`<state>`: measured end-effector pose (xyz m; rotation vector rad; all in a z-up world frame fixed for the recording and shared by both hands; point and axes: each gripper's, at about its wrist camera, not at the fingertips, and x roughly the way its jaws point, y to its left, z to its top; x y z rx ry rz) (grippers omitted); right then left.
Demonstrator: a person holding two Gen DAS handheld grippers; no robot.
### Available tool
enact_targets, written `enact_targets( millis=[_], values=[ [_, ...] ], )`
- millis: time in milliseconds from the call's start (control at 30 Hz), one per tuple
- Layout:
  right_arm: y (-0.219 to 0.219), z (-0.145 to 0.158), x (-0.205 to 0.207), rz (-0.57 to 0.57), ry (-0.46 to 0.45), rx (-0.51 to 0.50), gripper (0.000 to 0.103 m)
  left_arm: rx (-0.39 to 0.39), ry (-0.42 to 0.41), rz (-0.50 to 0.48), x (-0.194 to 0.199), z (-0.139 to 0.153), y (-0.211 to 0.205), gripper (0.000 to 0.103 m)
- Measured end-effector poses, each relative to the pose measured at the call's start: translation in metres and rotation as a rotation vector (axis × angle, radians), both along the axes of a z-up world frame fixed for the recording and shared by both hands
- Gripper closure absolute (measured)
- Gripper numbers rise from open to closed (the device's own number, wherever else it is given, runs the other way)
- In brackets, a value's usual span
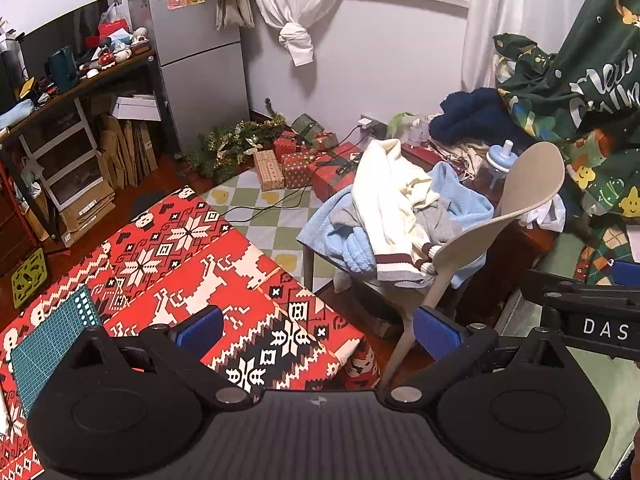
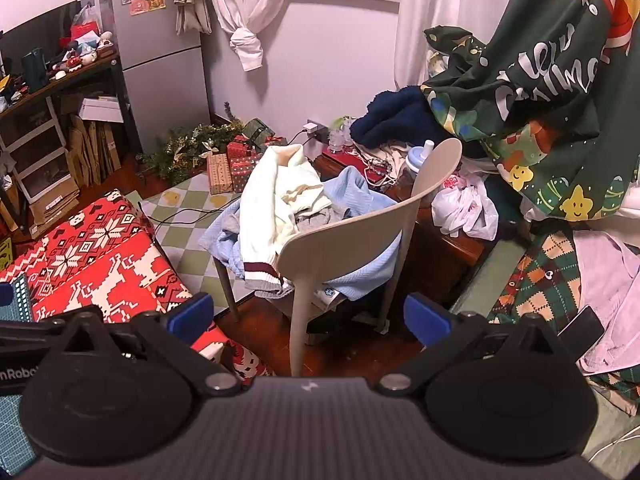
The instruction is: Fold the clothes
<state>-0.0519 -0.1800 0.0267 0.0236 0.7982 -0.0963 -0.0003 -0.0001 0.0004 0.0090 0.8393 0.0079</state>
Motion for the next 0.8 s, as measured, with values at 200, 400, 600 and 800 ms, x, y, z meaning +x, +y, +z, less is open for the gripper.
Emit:
enact_targets(
  millis=[200, 400, 600, 800],
  values=[
    [-0.0011, -0.0014, -0.0017, -0.001, -0.007, -0.006, 0.0, -0.006, -0.007, -0.004, -0.0013, 0.0019, -0.0004, 0.001],
    [-0.0021, -0.0029, -0.0034, -0.002, -0.015, -0.012, 0.0, -0.008, -0.013, -0.007, -0.0027, 0.0031, -0.001, 0.001],
    [-0.0008, -0.0019, -0.0053, 0.0, -0.01, -0.007, 0.0, -0.004, -0.015, -0.005, -0.0036, 0.0029, -0.0007, 0.001],
    [0.0002, -0.0017, -0.0044, 0.007, -0.007, -0.013, 0.0, -0.007, -0.018, -0.006, -0.0047, 0.0018, -0.0001, 0.001]
  ],
)
